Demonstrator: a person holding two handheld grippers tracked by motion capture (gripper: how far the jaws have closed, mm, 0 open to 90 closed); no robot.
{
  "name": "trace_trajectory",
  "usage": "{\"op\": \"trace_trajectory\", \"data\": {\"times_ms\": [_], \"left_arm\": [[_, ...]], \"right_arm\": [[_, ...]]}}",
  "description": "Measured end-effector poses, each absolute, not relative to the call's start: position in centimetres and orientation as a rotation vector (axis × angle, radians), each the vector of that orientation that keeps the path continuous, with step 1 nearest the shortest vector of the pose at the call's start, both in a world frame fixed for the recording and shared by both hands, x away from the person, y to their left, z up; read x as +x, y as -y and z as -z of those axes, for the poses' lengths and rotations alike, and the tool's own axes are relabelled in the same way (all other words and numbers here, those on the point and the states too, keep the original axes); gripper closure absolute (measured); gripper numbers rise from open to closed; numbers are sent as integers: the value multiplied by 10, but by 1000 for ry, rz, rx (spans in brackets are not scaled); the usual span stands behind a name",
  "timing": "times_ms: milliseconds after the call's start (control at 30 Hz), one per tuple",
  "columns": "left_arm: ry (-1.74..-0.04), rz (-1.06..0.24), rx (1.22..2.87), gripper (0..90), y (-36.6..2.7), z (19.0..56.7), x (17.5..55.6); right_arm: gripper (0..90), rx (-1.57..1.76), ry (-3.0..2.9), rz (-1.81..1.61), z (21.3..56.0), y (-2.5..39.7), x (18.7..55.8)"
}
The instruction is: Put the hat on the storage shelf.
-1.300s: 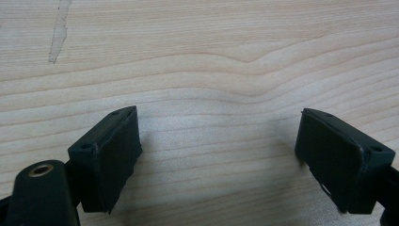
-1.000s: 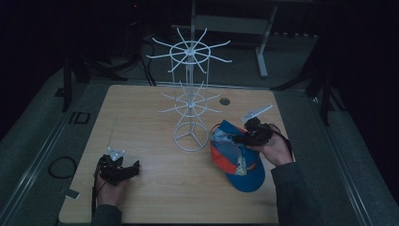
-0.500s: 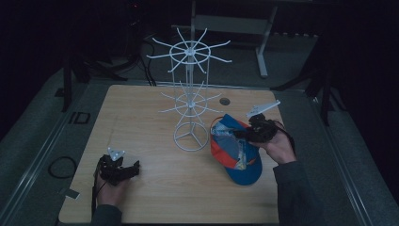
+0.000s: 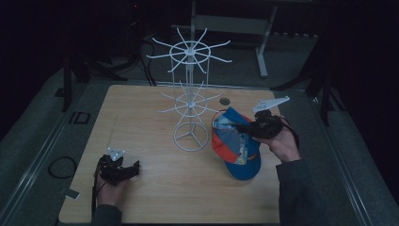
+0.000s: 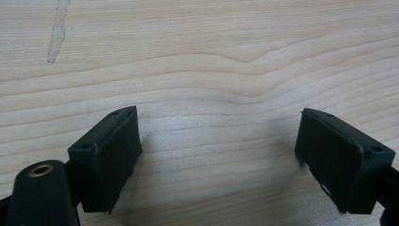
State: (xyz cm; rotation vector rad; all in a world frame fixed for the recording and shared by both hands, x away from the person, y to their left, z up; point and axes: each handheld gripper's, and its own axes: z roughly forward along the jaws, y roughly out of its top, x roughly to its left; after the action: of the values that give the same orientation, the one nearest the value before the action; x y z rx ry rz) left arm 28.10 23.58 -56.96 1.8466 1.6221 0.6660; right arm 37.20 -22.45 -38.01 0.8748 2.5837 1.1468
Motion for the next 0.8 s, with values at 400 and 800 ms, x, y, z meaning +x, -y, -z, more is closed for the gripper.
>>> {"op": "trace_trajectory", "data": {"times_ms": [400,800], "left_arm": [[-1622,-664,1848,150,-236,569,281],[-1621,-663,1850,150,-236,569,281]], "right_arm": [[879,862,-2542,-1208,367,232,368],[878,870,-2516,-1218,363,245,363]]}}
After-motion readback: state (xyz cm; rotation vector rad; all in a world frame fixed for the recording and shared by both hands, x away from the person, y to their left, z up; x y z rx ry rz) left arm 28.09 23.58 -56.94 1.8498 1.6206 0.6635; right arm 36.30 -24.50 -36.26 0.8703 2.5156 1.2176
